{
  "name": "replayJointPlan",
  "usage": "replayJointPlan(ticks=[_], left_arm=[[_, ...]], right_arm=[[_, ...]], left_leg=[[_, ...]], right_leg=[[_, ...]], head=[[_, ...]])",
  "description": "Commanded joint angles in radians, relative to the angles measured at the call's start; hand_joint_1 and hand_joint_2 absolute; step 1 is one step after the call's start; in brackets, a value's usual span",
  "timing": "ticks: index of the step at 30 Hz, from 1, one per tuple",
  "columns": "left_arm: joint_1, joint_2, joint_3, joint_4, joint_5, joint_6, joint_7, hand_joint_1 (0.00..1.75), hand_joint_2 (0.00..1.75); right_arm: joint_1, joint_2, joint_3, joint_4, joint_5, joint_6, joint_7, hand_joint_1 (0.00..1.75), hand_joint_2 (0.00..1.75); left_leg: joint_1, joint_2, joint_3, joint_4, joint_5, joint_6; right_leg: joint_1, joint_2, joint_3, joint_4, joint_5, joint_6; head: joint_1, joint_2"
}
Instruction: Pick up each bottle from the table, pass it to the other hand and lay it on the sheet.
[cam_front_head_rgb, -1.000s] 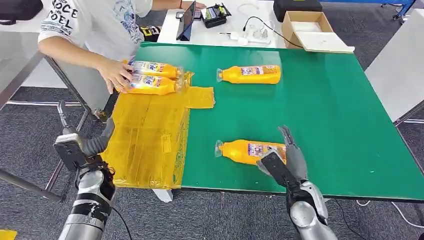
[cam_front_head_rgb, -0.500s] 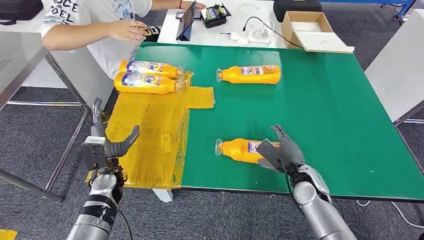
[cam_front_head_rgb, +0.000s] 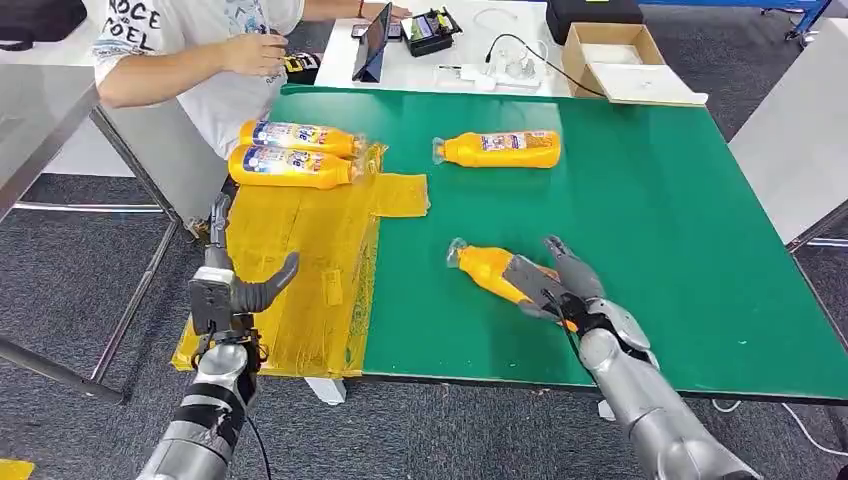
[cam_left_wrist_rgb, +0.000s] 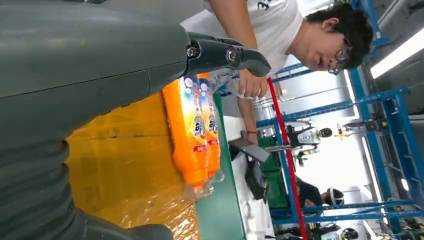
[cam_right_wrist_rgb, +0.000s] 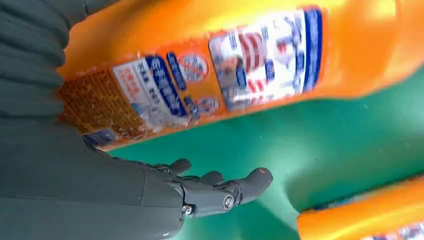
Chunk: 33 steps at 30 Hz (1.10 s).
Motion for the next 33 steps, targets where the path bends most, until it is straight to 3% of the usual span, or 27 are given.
replayJointPlan(ticks=[1,11,16,33], left_arm=[[-0.066,0.009,-0.009,0.132,0.008,-0.006,-0.005,0.0,1.75],[-0.056,0.012,-0.004,0.138,0.02,-0.014,0.007,0.0,1.75],[-0.019,0.011,-0.004,0.107,-0.014,0.005,0.018,0.0,1.75],[-0.001,0.007,0.018,0.105,-0.04,-0.004,0.034,0.0,1.75]], right_arm=[[-0.129,0.009,0.103,0.224,-0.01,0.114,-0.021,0.0,1.75],[-0.134,-0.027,0.181,0.199,-0.008,0.159,-0.02,0.0,1.75],[-0.1,-0.019,0.232,0.087,0.036,0.101,0.079,0.0,1.75],[-0.037,-0.057,0.254,-0.043,0.009,0.094,0.138,0.0,1.75]], left_leg=[[-0.001,0.001,0.002,-0.001,0.0,0.001],[-0.001,0.001,0.003,-0.002,0.0,0.002],[-0.001,0.003,0.004,-0.003,0.0,0.002],[-0.001,0.002,0.002,-0.001,0.0,0.002]], right_leg=[[0.0,0.0,0.001,0.0,0.0,-0.001],[0.0,-0.001,0.003,-0.002,0.0,-0.002],[0.0,0.001,0.003,-0.002,0.001,-0.002],[0.0,0.0,0.002,-0.001,0.0,-0.002]], head=[[0.0,0.0],[0.0,0.0],[0.0,0.0],[0.0,0.0]])
